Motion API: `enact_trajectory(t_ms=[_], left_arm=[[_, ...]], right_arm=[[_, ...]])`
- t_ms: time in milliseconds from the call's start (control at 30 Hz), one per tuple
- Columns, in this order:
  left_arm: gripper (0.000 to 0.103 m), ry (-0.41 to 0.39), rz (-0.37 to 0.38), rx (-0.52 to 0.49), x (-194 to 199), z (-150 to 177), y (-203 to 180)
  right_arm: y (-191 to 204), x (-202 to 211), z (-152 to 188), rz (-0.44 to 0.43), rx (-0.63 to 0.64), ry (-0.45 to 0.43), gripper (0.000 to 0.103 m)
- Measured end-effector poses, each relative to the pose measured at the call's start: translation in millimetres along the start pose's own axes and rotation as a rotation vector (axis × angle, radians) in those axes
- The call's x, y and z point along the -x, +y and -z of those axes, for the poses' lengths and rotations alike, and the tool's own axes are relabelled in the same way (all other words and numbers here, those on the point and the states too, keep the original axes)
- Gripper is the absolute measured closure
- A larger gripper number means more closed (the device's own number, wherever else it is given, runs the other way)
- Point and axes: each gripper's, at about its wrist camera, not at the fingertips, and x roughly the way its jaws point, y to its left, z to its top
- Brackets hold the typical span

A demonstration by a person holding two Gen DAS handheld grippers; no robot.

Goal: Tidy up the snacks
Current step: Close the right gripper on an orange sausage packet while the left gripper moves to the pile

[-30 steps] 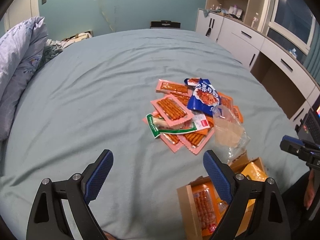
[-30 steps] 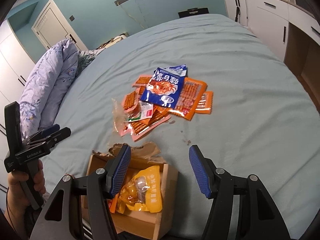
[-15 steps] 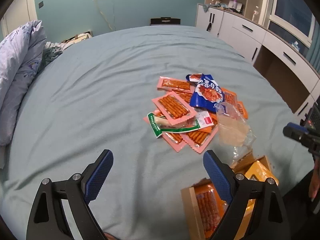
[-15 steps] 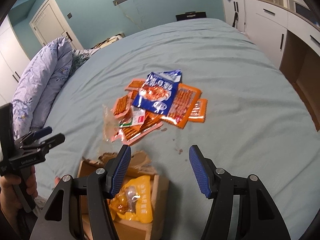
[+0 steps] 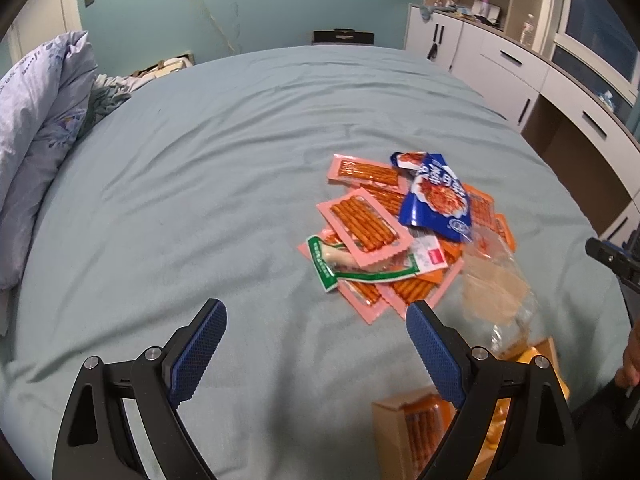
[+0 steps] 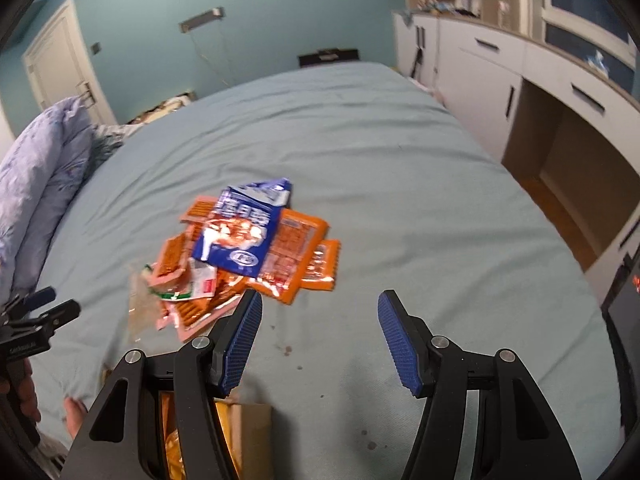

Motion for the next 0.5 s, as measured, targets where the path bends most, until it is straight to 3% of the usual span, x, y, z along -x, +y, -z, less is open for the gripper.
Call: enact_trajectory(t_ms=[167,400,500], left_arm=[[0.010,-0.009,-0.059,0.007,-12.9,-11.0,6.9],[0.010,-0.004,-0.101,0.031,-35.5,-25.3,19.3],[0.010,0.025,-0.098,0.043,-44.0,-28.2,22.8]], right_arm=[[-1.4,-20.2,-5.5,0.068,-0.038,0.090,0.044],[1.0,-30.1,-14.9,0.062,-0.014,0.093,0.044],[7.4,-46.1,-17.9,0.041,0.002,0.142,0.044]])
